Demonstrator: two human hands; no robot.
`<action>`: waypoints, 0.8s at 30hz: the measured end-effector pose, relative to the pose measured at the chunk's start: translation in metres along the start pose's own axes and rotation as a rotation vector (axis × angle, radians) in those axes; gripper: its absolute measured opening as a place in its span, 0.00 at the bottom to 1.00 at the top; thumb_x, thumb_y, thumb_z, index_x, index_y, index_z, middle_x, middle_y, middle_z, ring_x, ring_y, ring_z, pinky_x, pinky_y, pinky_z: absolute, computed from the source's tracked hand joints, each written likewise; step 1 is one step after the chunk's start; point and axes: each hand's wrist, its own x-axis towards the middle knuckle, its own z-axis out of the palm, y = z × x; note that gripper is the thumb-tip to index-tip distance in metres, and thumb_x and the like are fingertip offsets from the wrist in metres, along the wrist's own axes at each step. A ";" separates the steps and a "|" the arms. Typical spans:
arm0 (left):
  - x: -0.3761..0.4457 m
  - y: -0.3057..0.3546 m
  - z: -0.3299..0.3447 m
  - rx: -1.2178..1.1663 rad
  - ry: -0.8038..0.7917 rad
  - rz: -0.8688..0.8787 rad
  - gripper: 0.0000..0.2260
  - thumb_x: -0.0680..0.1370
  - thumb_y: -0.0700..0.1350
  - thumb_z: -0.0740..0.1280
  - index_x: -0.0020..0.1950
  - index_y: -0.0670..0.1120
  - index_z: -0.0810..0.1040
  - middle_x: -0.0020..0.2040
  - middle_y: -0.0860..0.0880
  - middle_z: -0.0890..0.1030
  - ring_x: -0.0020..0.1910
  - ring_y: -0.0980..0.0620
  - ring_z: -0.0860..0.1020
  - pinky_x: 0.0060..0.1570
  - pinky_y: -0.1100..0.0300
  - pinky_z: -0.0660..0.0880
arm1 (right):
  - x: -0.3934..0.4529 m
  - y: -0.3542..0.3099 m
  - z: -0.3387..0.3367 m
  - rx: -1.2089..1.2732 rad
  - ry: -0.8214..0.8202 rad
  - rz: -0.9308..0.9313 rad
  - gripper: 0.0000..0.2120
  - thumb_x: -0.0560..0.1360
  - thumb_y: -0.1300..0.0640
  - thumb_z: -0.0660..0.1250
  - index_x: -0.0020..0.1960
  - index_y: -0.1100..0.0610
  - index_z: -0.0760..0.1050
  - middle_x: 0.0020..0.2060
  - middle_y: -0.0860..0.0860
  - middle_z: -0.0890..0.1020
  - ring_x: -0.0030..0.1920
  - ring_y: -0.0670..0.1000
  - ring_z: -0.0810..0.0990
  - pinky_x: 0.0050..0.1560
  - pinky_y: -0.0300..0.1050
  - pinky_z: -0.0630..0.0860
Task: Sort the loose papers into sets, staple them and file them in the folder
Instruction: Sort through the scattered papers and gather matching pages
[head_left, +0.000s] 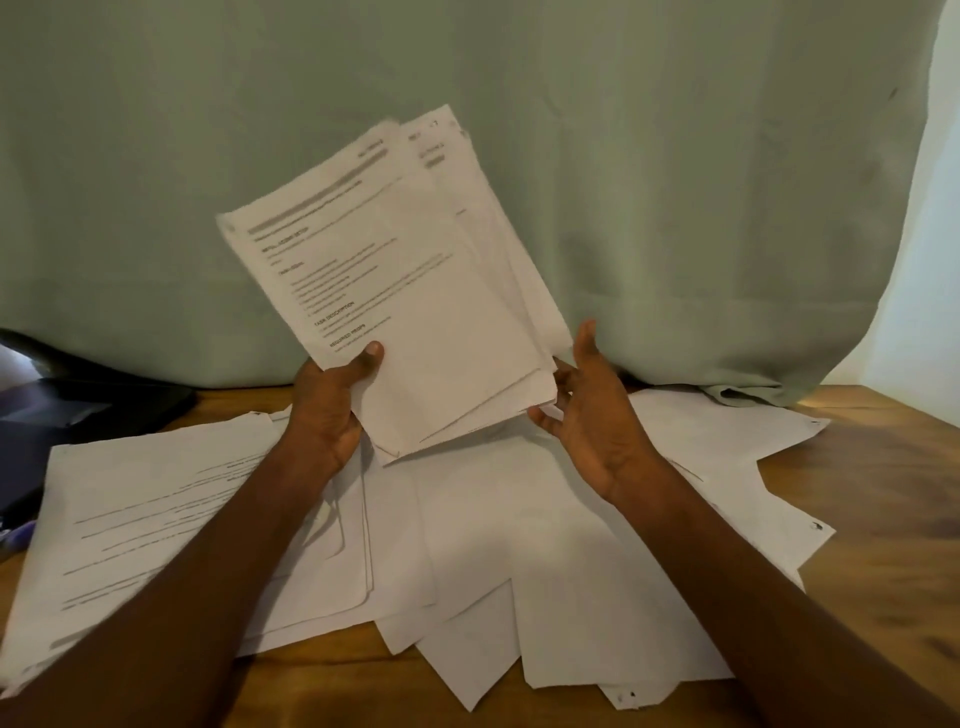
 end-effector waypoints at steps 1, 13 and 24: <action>-0.001 -0.001 0.003 0.027 -0.038 0.010 0.25 0.78 0.32 0.70 0.76 0.42 0.72 0.70 0.43 0.79 0.69 0.43 0.77 0.69 0.45 0.74 | -0.001 0.002 0.001 0.079 0.014 0.015 0.34 0.74 0.30 0.64 0.73 0.49 0.72 0.65 0.53 0.81 0.65 0.55 0.80 0.61 0.55 0.78; -0.008 -0.005 0.009 0.217 -0.201 0.068 0.27 0.67 0.40 0.81 0.66 0.43 0.80 0.61 0.45 0.85 0.62 0.47 0.83 0.65 0.49 0.78 | 0.003 -0.001 -0.008 -0.220 0.262 -0.170 0.27 0.77 0.44 0.73 0.72 0.49 0.71 0.63 0.51 0.78 0.56 0.45 0.80 0.59 0.44 0.77; -0.020 -0.015 0.017 0.318 -0.314 0.023 0.17 0.73 0.37 0.78 0.59 0.50 0.83 0.56 0.54 0.87 0.56 0.56 0.85 0.52 0.65 0.80 | 0.005 0.009 -0.020 -0.509 0.098 -0.414 0.21 0.75 0.56 0.77 0.67 0.56 0.79 0.58 0.48 0.84 0.58 0.48 0.83 0.61 0.47 0.80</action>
